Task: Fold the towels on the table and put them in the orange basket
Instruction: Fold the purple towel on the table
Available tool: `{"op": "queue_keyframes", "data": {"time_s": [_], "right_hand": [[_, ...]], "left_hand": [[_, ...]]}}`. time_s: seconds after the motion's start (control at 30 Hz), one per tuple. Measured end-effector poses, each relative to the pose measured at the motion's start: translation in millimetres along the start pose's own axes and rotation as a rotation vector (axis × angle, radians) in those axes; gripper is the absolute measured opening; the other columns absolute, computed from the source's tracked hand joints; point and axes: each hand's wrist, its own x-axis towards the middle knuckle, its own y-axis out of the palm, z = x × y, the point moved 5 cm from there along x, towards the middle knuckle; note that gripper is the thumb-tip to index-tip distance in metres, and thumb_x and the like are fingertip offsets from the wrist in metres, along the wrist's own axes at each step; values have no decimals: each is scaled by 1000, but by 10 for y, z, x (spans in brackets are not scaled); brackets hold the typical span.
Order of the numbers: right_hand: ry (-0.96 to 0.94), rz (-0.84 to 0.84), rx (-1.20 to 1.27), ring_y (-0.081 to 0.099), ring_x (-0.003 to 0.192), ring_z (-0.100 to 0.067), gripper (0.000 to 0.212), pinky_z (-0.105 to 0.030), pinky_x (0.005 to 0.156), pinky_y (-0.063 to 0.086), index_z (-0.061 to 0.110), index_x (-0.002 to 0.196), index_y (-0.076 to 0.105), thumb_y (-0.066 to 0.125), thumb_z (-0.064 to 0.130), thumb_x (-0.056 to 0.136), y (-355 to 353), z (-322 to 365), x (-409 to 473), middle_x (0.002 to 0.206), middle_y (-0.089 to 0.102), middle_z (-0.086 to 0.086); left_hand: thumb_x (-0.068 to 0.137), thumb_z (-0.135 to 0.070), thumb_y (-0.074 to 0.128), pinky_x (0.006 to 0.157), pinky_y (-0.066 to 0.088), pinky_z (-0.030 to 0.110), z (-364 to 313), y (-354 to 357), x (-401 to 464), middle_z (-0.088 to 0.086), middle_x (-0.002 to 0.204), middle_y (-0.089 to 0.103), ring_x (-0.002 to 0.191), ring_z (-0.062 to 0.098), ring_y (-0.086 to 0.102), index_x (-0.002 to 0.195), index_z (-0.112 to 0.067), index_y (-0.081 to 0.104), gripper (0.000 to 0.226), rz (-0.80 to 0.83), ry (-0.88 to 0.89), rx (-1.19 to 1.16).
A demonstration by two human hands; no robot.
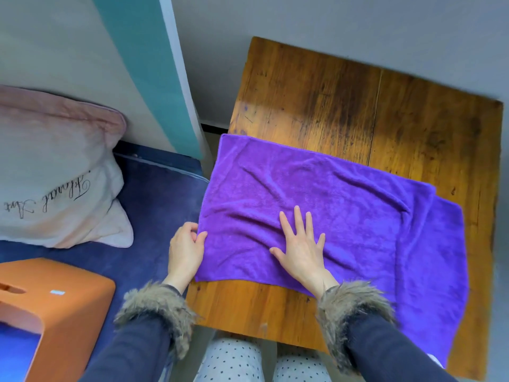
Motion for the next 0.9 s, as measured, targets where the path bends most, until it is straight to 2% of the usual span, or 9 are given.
{"op": "queue_keyframes", "data": {"time_s": [0.1, 0.2, 0.3, 0.37, 0.43, 0.53, 0.6, 0.77, 0.9], "right_hand": [[-6, 15, -35, -17, 143, -28, 86, -64, 108, 17, 30, 149, -3, 51, 55, 87, 74, -6, -13, 155, -24, -1], [-9, -30, 30, -15, 144, -26, 78, -64, 109, 12, 30, 149, 1, 39, 62, 89, 39, 14, 12, 157, -18, 0], [12, -128, 61, -14, 144, -25, 70, -64, 110, 10, 30, 150, 7, 35, 58, 92, -54, -35, 63, 158, -14, 0], [27, -164, 31, -14, 144, -27, 73, -66, 108, 10, 29, 150, 8, 41, 56, 91, -92, -119, 101, 157, -14, -1], [52, -148, 3, -15, 144, -28, 84, -67, 107, 11, 30, 149, 4, 48, 61, 85, -108, -229, 135, 157, -16, -2], [78, -92, -31, -20, 143, -28, 105, -69, 105, 10, 36, 148, -6, 55, 73, 71, -121, -422, 193, 155, -22, 0], [77, -60, -32, -22, 142, -29, 113, -70, 105, 9, 38, 146, -10, 58, 76, 64, -149, -530, 248, 154, -27, 1], [30, -27, -37, -25, 140, -32, 121, -72, 102, 6, 38, 145, -15, 61, 77, 60, -170, -579, 338, 151, -33, -1], [-30, -60, 62, -18, 143, -27, 103, -68, 106, 4, 35, 148, -5, 56, 70, 73, -233, -631, 318, 155, -23, 2]], "left_hand": [[88, -12, 59, 72, 39, 35, 68, -75, -50, 5, 75, 55, 88, 31, 56, 101, -7, 58, 14, 30, 9, 52], [89, -16, 57, 81, 41, 45, 6, -175, -71, 13, 104, 54, 103, 35, 50, 122, -7, 50, 35, -60, 104, 217], [82, -23, 66, 88, 44, 53, -264, -127, -126, 19, 129, 47, 118, 40, 44, 132, -8, 45, 56, -121, 377, 375], [71, -34, 75, 97, 40, 58, -454, 85, -208, 21, 141, 39, 130, 42, 36, 137, -14, 40, 77, -52, 594, 506], [60, -50, 78, 104, 26, 63, -581, 350, -284, 18, 152, 23, 140, 40, 19, 143, -23, 28, 101, 79, 700, 644], [57, -64, 73, 108, 2, 66, -707, 559, -214, 11, 155, -15, 140, 33, -18, 147, -32, -3, 122, 233, 700, 735], [57, -68, 70, 106, -7, 65, -760, 576, -53, 7, 147, -34, 135, 31, -31, 141, -34, -21, 128, 305, 649, 810], [48, -65, 76, 105, -6, 66, -792, 532, 104, 5, 146, -39, 137, 33, -30, 136, -35, -30, 141, 375, 630, 992], [58, -71, 67, 109, -6, 63, -896, 542, 32, 10, 149, -34, 138, 33, -29, 143, -34, -22, 128, 382, 614, 963]]}}
